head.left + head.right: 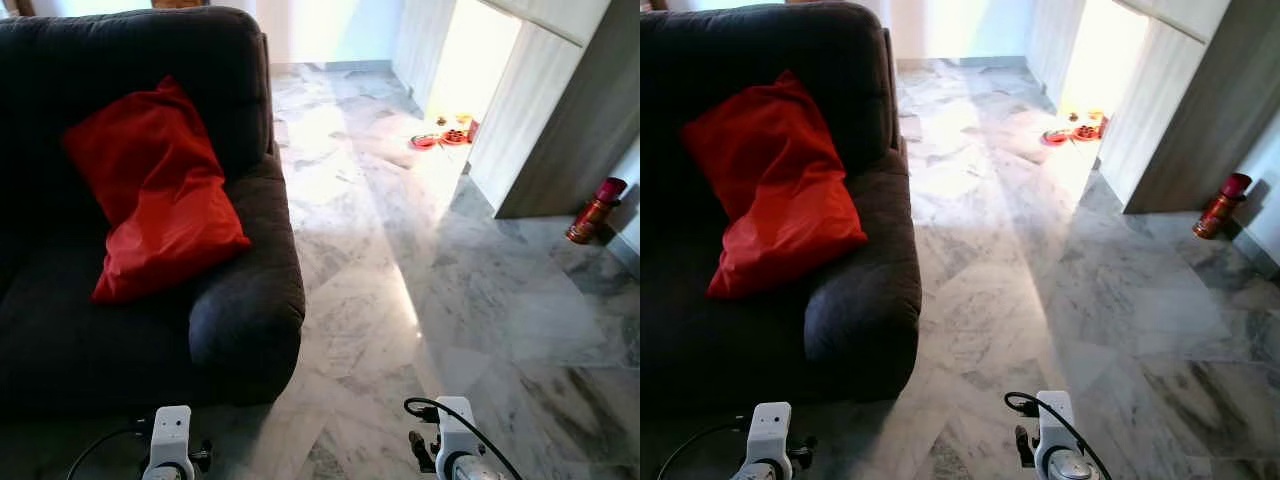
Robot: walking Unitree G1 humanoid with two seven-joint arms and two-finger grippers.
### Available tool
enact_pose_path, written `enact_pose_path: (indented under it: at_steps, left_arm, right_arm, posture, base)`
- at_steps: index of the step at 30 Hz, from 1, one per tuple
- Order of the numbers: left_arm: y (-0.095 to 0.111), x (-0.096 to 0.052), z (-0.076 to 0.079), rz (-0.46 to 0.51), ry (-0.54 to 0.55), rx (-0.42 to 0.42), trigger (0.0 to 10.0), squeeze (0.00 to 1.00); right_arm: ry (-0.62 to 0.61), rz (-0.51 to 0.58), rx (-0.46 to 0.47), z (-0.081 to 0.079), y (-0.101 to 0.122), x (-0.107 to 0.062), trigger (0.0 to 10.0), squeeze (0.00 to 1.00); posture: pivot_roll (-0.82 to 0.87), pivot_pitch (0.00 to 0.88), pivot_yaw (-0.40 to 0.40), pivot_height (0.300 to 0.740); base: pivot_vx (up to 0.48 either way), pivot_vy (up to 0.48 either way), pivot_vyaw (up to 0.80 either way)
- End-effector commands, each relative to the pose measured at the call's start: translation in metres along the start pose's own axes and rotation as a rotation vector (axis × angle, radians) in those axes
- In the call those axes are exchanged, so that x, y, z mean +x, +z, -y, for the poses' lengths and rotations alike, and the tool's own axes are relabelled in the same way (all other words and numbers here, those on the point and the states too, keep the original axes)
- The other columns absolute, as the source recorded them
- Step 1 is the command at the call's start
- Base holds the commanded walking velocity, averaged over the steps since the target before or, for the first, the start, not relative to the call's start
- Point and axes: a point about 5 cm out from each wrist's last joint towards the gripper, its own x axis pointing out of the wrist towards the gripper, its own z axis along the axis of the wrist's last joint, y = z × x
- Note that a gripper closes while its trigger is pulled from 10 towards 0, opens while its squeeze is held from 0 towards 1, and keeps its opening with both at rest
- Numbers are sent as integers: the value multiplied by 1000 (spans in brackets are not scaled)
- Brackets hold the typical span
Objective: Move the pillow to the sofa from floor
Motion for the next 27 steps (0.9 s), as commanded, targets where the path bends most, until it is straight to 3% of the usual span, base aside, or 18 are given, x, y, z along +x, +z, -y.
enact_pose_path:
  at_steps: [1,5,13,27]
  left_arm:
    - [1,0,-1,3,2,0,10000,0]
    - [1,0,-1,1,0,26,10000,0]
    - [0,0,0,-1,2,28,10000,0]
    - [-1,0,-2,-10,7,15,10000,0]
  right_arm:
    - [-6,-1,-5,2,0,0,10000,0]
    - [-6,-1,-7,2,1,0,10000,0]
    - [-7,-2,-12,2,1,0,10000,0]
    - [-3,1,-15,2,2,0,10000,0]
  posture:
    - [135,63,-47,704]
    - [134,66,-47,704]
    - [134,67,-48,704]
    - [134,70,-49,704]
  base:
    - [0,0,-638]
    - [0,0,-634]
    - [0,-444,-636]
    - [0,0,-583]
